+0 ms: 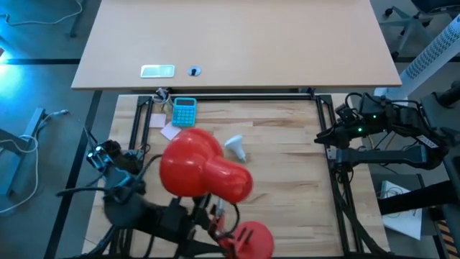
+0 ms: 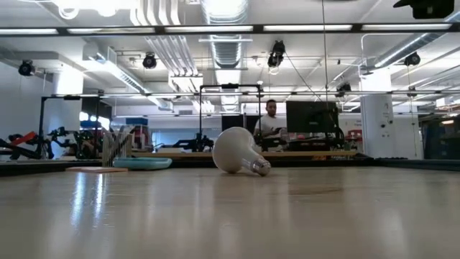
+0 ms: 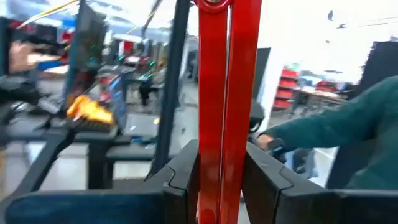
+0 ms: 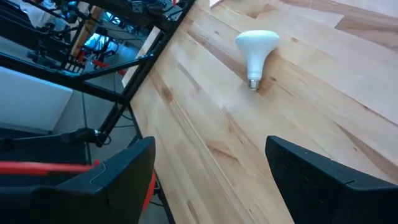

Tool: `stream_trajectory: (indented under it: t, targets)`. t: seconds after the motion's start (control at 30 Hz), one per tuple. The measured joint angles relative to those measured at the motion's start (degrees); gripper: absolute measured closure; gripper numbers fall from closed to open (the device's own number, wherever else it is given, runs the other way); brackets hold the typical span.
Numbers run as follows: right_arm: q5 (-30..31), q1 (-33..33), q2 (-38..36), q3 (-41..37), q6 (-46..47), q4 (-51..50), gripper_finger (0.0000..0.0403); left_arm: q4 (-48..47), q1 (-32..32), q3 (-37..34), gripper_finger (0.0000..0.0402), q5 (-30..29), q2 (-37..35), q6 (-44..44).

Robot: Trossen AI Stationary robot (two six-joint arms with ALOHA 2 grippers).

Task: Screw lightbulb
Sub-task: Insert the light bulb into the red lamp

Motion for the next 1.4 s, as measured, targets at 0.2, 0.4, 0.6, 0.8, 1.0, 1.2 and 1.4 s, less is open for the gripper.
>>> stream_trajectory:
  t: [0.2,0.4,0.6,0.8,1.0,1.2,1.4]
  targets:
    - [0.0,0.0,0.0,0.0,1.1,-0.6,0.0103,-9.5,-5.0,0.0,0.0322,-7.0,-4.4,-6.2]
    - [1.6,0.0,0.0,-0.1,2.0,-1.2,0.0103,-9.3,-9.1,0.3,0.0322,-8.3,-6.9,-9.5]
    - [2.0,0.0,0.0,-0.3,3.5,-1.4,0.0103,-29.3,-10.4,0.3,0.0322,-23.3,-10.1,-20.4]
    - [3.1,0.0,0.1,-3.0,6.1,-1.3,0.0103,-53.9,-9.0,0.3,0.0322,-32.3,-11.4,-32.6]
    - [3.5,0.3,1.0,-6.4,8.4,2.3,0.0103,-66.5,-3.7,0.3,0.0322,-27.6,-10.5,-38.7]
    - [7.7,4.8,3.1,-5.4,9.1,18.3,0.0103,-65.4,6.1,-3.5,0.0322,-16.8,-9.2,-37.5]
    - [12.2,8.1,6.2,0.1,6.3,17.3,0.0103,-57.6,14.1,-14.5,0.0322,-7.8,-8.8,-26.6]
